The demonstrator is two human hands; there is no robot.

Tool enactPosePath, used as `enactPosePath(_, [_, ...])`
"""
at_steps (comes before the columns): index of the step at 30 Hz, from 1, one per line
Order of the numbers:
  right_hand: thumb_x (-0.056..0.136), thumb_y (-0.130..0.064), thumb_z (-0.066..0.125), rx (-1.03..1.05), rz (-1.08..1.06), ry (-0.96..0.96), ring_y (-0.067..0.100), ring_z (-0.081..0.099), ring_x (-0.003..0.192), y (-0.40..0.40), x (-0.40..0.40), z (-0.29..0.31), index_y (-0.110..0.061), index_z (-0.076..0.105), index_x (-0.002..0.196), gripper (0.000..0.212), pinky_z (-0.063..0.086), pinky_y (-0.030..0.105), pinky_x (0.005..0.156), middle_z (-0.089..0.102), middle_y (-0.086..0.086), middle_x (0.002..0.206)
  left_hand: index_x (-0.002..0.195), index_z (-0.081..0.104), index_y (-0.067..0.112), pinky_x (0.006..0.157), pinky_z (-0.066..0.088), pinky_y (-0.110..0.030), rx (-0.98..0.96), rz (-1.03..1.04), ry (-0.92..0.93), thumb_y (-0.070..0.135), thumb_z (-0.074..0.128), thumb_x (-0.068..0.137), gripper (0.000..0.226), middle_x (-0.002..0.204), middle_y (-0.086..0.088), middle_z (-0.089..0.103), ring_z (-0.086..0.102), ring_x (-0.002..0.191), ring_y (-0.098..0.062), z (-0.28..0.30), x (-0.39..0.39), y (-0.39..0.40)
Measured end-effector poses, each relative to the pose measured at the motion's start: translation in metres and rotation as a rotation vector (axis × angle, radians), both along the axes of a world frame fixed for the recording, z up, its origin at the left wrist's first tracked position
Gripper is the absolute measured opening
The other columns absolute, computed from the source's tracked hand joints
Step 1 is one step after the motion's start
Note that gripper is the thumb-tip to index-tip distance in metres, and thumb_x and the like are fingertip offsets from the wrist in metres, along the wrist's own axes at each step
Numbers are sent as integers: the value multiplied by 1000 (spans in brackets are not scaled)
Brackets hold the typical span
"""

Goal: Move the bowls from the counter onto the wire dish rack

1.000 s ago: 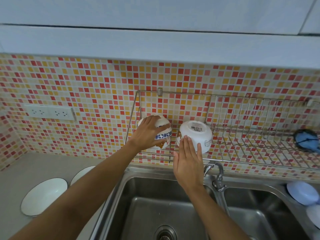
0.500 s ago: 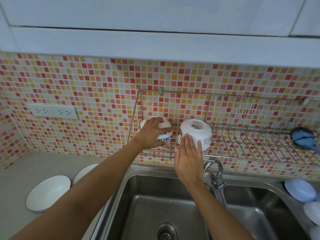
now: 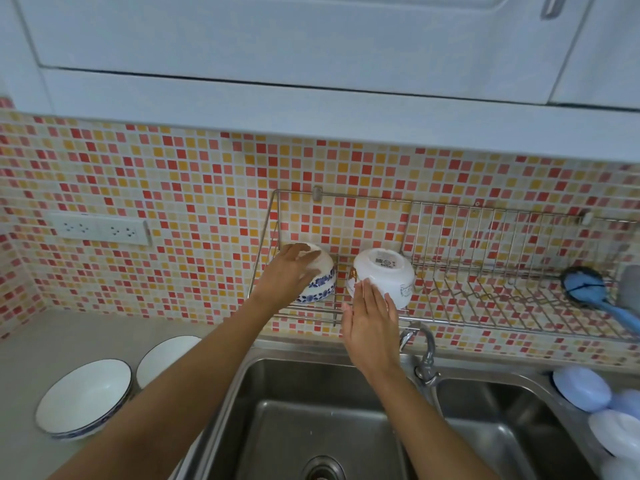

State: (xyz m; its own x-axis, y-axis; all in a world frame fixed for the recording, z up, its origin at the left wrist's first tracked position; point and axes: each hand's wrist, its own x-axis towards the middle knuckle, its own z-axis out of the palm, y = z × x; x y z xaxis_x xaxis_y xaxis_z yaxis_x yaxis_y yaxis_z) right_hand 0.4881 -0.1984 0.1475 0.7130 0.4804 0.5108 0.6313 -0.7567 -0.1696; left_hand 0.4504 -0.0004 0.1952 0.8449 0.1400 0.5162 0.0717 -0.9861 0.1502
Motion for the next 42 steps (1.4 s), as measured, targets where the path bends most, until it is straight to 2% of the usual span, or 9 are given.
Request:
enactPosePath(4, [100,-35,43,135,24,89,30,23,146,-8,11,10,-4,37,145,55,21,38,111,28,15,156,129,57,17,98,48,-43,-81,132,-146,41,36,100,43,132,-10,55,50,123,-28,-25,-34,-8])
enactPosePath(7, [97,-24,50,163,-39,151,36,32,141,-18,26,21,-3,35,145,54,35,43,107,29,17,155,125,61,14,98,50,-43,17,123,-110,48,18,100,60,125,-10,62,58,114,-25,-43,-49,-6])
enactPosePath(12, [93,-16,57,88,-40,218,33,32,142,-19,35,28,-3,27,148,64,39,43,106,27,15,156,140,48,19,118,13,-38,38,164,-3,48,14,99,60,143,-4,51,44,135,-21,-46,-46,-6])
enactPosePath(16, [94,-14,53,-19,27,130,29,25,145,-18,34,25,0,22,149,65,28,37,112,25,17,157,145,39,23,119,5,-36,41,155,54,47,13,100,57,149,0,43,37,140,-18,-44,-47,-5])
enactPosePath(25, [97,-10,46,53,92,44,33,36,139,-30,26,12,7,39,140,46,25,37,114,40,24,147,147,33,22,121,9,-40,30,214,45,49,8,99,61,154,0,36,27,144,-20,-56,-56,-18])
enactPosePath(33, [99,-19,45,141,33,30,33,58,120,-25,3,-3,0,56,128,36,37,51,110,62,19,128,153,-3,17,118,-10,-40,51,260,82,50,13,101,63,161,-2,-5,-13,148,-20,-83,-91,-31])
enactPosePath(37, [101,-25,37,305,8,104,22,9,148,-12,-44,-34,-6,20,151,56,18,36,117,13,9,161,152,-9,15,117,-10,-45,20,296,181,52,10,99,68,160,-6,-17,-18,146,-27,-118,-123,-35])
enactPosePath(39, [100,-26,42,383,60,212,13,8,142,0,-72,-51,-12,15,153,60,43,25,99,-3,2,162,152,-10,16,119,-7,-46,-89,320,260,56,7,96,71,159,-5,-18,-20,145,-28,-147,-145,-30])
enactPosePath(42, [99,-33,45,299,168,424,19,17,146,25,-105,-92,-16,24,151,59,31,29,106,9,2,162,153,-3,15,121,1,-49,-181,377,329,60,-4,91,76,158,-6,-16,-20,144,-29,-182,-186,-13])
